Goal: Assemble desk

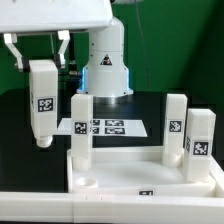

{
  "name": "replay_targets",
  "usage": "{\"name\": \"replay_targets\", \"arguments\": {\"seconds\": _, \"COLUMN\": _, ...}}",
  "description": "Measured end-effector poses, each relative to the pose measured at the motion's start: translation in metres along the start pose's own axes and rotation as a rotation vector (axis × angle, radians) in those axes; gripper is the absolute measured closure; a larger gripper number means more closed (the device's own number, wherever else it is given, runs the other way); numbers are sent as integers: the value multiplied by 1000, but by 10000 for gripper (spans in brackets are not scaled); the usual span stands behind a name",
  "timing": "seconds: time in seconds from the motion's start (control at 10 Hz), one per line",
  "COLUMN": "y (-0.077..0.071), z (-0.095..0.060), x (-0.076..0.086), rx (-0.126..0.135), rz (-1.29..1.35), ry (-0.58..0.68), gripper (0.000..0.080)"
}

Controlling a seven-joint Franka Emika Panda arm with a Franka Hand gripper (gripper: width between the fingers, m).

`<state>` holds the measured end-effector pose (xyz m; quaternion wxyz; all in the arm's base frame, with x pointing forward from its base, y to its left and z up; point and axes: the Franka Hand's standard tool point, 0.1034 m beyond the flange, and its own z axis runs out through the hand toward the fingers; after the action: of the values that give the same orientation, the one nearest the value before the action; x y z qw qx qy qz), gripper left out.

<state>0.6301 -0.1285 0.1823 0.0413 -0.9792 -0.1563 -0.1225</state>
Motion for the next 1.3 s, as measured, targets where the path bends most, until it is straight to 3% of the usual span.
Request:
{"name": "replay_targets", "arguments": {"seconds": 0.1, "y": 3, "z": 0, "x": -1, "rx": -6, "rz": 0, "ry": 6, "gripper": 511}}
{"name": "replay_targets", "arguments": {"seconds": 0.2, "y": 11, "z": -1, "x": -2, "rx": -41, "rz": -10, "ry": 39, "gripper": 511}}
{"name": "replay_targets", "arguments": {"seconds": 0.3, "y": 12, "z": 1, "x": -7, "rx": -52, "rz": 9, "ry": 49, "gripper": 511}}
{"name": "replay_targets", "arguments": {"seconds": 0.4, "y": 0, "z": 8, "x": -4, "rx": -26, "rz": 56, "ry": 38, "gripper": 511}}
{"name": "replay_targets", "arguments": {"seconds": 0.5, "y": -15, "z": 18, "x": 10, "rx": -4, "rz": 70, "ry": 36, "gripper": 511}}
{"name": "replay_targets", "arguments": {"seconds": 0.7, "y": -29, "z": 25, "x": 27, "rx": 14, "rz": 81, "ry": 54, "gripper": 511}}
{"name": "replay_targets", "arguments": {"seconds": 1.1, "y": -25, "z": 26, "x": 22, "rx": 14, "rz": 95, "ry": 49, "gripper": 511}}
{"name": "replay_targets", "arguments": {"seconds": 1.3, "y": -51, "z": 37, "x": 30, "rx": 47, "rz": 136, "ry": 41, "gripper": 511}}
